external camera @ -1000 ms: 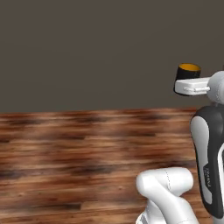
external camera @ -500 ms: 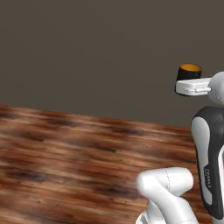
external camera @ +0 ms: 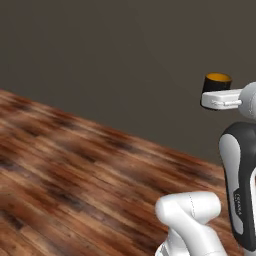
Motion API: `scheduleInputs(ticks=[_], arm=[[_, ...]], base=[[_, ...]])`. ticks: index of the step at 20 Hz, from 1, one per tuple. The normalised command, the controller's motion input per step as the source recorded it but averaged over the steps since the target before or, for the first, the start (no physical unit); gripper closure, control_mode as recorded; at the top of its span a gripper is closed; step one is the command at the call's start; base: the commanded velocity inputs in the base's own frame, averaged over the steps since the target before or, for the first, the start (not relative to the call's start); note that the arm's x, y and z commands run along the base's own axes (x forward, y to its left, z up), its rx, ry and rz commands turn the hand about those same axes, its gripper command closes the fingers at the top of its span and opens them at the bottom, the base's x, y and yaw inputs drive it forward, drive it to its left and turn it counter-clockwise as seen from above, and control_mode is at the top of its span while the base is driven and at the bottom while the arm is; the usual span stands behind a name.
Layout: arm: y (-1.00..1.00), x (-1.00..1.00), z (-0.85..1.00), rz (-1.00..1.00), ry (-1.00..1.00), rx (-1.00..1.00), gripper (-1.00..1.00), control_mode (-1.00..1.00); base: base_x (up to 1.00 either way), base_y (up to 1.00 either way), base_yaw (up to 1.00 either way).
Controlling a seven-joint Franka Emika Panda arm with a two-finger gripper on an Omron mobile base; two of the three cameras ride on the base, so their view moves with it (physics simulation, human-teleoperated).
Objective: There is a tray on the dining counter. Grab the cup, mug, and pitcher and place them on the tray. The pitcher may be placed next to the tray if it cannot fit the tray.
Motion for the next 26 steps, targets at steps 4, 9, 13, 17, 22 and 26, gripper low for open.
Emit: scheduleInputs(ticks=[4,9,13,17,22,26], arm=[[0.0,0.0,0.0,0.0,0.0,0.0,1.0,1.0],[0.0,0.0,0.0,0.0,0.0,0.0,1.0,1.0],[0.0,0.0,0.0,0.0,0.0,0.0,1.0,1.0],[0.0,0.0,0.0,0.0,0.0,0.0,1.0,1.0],[0.0,0.0,0.0,0.0,0.0,0.0,1.0,1.0],[0.0,0.0,0.0,0.0,0.0,0.0,1.0,1.0]], base=[[0.99,-0.19,0.6],[0.98,-0.25,0.58],[1.0,-0.3,0.57],[1.0,-0.36,0.56],[1.0,-0.52,0.45],[1.0,-0.75,0.31]])
